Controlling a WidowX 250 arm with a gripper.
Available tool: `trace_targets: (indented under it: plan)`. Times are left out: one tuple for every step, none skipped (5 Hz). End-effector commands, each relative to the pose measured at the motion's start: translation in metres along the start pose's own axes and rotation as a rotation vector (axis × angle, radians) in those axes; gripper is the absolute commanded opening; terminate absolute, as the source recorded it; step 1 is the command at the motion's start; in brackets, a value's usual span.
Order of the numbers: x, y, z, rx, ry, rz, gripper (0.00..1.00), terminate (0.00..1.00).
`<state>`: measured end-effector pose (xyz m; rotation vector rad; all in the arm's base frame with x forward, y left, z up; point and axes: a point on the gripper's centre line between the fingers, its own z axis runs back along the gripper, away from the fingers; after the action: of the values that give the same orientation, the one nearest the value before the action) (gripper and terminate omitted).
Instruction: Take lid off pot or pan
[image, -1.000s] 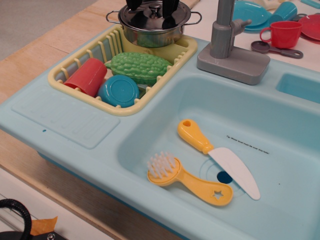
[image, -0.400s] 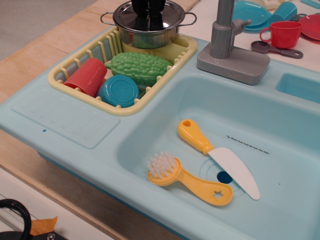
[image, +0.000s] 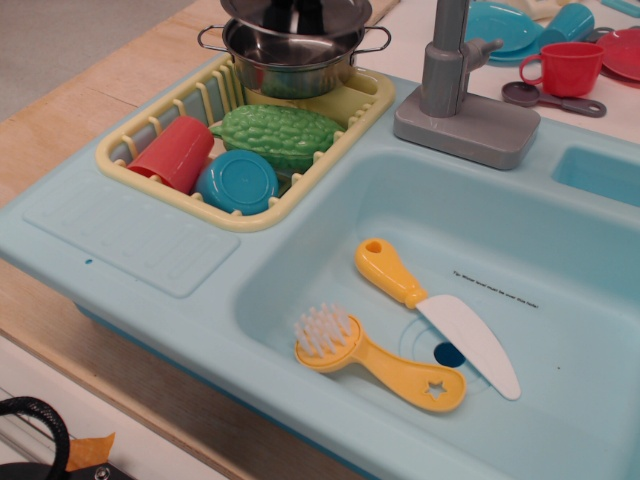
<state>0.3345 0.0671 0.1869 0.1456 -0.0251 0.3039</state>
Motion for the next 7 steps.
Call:
trace_targets:
  plan:
    - [-0.025, 0.010, 0.012, -0.019, -0.048, 0.110, 0.00, 0.00]
    - [-0.049, 0.018, -0.005, -0.057, -0.056, 0.180, 0.00, 0.00]
    - [-0.070, 0.025, -0.010, -0.066, -0.065, 0.235, 0.00, 0.00]
    - [-0.091, 0.030, -0.017, -0.082, -0.099, 0.299, 0.00, 0.00]
    - [-0.105, 0.037, -0.027, -0.115, -0.111, 0.349, 0.00, 0.00]
    - [-0.115, 0.040, -0.032, -0.122, -0.106, 0.384, 0.00, 0.00]
    - [-0.123, 0.041, -0.037, -0.120, -0.090, 0.415, 0.00, 0.00]
